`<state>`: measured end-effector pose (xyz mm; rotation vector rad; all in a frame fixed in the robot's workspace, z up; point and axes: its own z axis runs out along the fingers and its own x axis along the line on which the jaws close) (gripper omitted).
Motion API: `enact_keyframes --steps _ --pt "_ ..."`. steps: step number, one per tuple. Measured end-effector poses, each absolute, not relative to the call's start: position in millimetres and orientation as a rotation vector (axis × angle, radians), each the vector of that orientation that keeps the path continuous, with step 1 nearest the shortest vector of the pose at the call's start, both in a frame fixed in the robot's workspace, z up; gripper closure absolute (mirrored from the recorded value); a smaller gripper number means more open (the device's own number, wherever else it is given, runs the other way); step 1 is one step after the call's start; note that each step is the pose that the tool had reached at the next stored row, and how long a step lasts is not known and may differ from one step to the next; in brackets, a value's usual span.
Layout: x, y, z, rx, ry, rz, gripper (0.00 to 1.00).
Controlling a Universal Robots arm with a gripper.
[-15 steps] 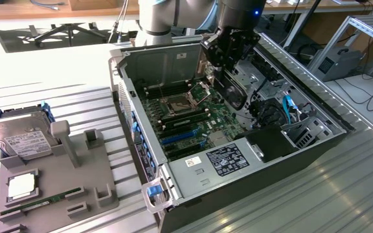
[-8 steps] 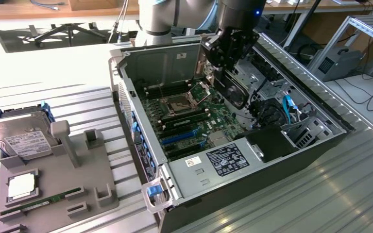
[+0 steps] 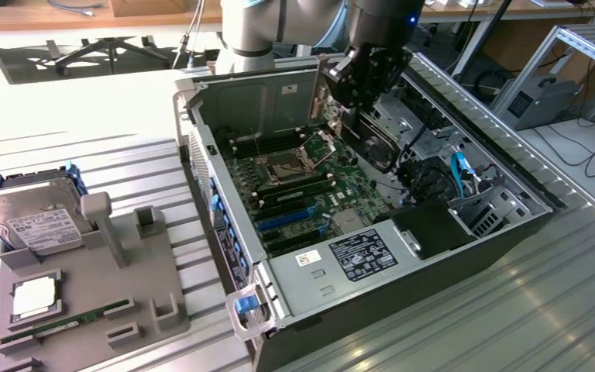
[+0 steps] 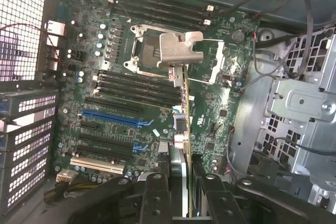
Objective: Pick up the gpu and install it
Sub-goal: 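Insert the gpu into the slot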
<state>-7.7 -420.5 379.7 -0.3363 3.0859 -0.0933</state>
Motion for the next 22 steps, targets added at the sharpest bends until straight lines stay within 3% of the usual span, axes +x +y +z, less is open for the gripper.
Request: enact_keyframes --steps 22 --pt "-7.7 -420.5 379.7 -0.543 3.052 -0.089 0.73"
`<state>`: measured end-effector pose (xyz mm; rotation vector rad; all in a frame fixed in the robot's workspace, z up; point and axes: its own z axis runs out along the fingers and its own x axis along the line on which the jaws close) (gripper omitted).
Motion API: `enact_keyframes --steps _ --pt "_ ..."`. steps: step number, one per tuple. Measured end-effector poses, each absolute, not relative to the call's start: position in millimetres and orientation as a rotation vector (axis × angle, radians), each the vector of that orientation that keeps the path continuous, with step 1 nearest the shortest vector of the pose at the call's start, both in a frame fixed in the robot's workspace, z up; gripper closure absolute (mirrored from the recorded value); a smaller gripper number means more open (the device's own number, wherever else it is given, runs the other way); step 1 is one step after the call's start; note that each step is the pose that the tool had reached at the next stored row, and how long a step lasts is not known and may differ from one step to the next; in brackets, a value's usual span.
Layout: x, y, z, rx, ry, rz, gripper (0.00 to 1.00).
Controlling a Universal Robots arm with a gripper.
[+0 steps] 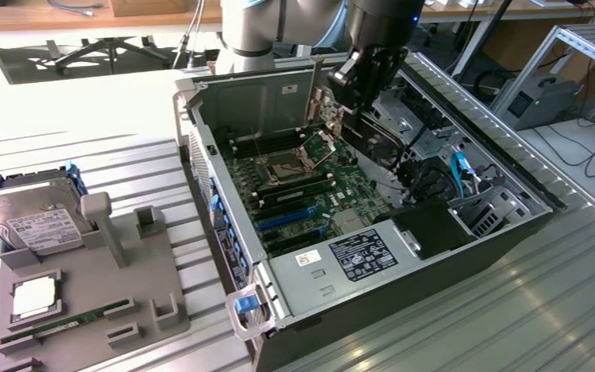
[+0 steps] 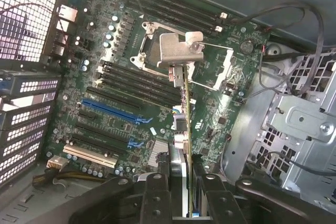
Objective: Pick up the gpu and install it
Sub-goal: 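Insert the gpu into the slot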
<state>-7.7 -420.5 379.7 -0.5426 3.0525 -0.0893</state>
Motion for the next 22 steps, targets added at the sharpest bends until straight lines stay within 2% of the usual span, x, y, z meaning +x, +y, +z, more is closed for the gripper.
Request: enact_keyframes --steps 10,22 --pt "-7.7 -420.5 379.7 -0.647 3.03 -0.087 0.73" --pt "-7.7 -420.5 379.7 -0.992 2.929 -0.079 0.73"
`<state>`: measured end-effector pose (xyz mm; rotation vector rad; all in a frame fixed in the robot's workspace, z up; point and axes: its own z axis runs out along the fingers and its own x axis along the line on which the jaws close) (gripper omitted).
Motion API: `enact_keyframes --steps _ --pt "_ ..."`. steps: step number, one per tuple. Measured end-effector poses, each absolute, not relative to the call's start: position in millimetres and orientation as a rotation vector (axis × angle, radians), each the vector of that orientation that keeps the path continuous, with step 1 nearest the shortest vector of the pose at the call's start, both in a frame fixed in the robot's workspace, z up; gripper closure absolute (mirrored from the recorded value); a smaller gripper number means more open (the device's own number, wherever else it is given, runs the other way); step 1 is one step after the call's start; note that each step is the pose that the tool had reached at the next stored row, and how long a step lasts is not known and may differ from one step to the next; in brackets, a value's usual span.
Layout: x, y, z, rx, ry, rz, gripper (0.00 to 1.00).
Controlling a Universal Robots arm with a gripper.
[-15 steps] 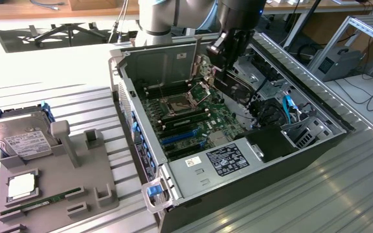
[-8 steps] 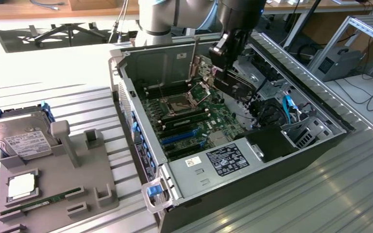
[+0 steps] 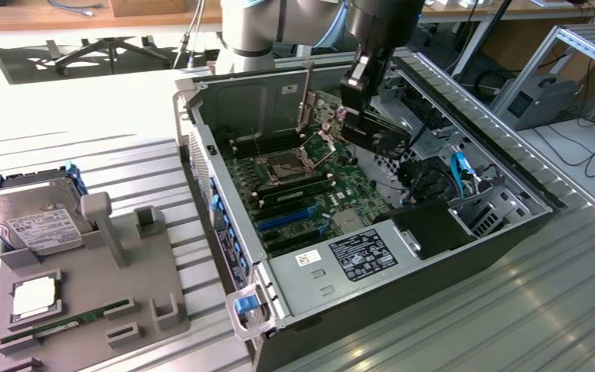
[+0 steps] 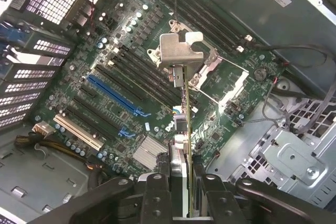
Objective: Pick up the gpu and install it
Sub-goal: 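Insert the gpu into the slot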
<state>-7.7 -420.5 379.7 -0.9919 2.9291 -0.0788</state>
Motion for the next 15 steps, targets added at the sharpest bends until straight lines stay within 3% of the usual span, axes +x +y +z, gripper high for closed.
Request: enact_keyframes --steps 15 --pt "-7.7 -420.5 379.7 -1.108 2.885 -0.076 0.73"
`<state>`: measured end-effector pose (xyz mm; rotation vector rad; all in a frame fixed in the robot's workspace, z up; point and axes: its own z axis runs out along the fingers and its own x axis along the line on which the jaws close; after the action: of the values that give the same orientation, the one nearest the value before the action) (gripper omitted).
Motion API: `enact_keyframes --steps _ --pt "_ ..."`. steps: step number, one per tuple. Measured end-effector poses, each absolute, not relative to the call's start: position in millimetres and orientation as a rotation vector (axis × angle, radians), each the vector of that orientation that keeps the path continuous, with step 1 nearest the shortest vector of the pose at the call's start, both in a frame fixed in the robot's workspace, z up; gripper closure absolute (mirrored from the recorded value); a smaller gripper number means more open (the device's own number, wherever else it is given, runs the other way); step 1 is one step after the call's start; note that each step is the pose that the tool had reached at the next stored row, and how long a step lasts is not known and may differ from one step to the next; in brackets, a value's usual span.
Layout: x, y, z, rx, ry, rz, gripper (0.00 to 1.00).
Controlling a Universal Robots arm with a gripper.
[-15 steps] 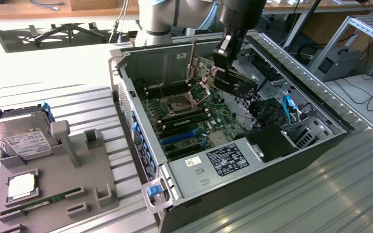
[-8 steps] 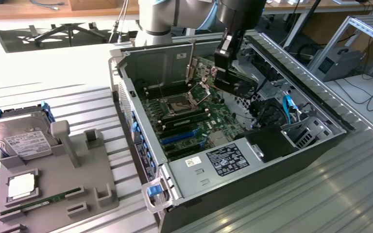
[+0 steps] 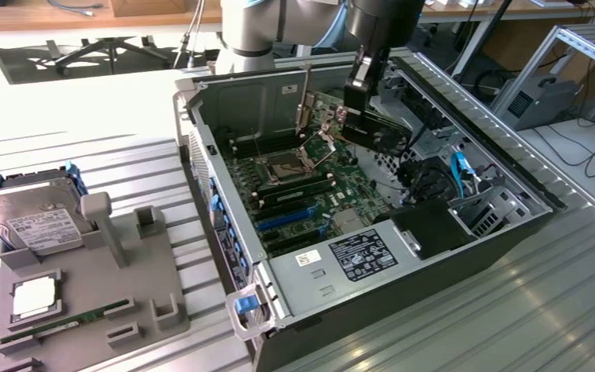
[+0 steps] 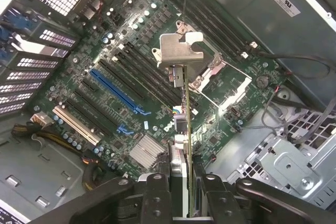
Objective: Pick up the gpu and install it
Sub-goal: 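Insert the gpu into the slot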
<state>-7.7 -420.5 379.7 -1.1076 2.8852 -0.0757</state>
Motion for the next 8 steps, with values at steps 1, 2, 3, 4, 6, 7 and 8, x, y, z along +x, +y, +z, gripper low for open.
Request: enact_keyframes --steps 1,2,3,4,6,7,8 --pt "-7.7 -420.5 379.7 -1.115 2.882 -0.076 0.73" --pt "-7.7 -420.5 379.7 -1.122 2.879 -0.075 0.73" --pt "-7.7 -420.5 379.7 -1.13 2.876 -0.075 0.73" --pt "-7.7 -420.5 379.7 -1.142 2.871 -0.075 0.73" --pt "-7.7 -420.5 379.7 -1.161 2.863 -0.074 0.73" --pt "-7.7 -420.5 379.7 -1.169 2.86 -0.074 0.73" --pt "-7.7 -420.5 379.7 -1.176 2.857 -0.074 0.73"
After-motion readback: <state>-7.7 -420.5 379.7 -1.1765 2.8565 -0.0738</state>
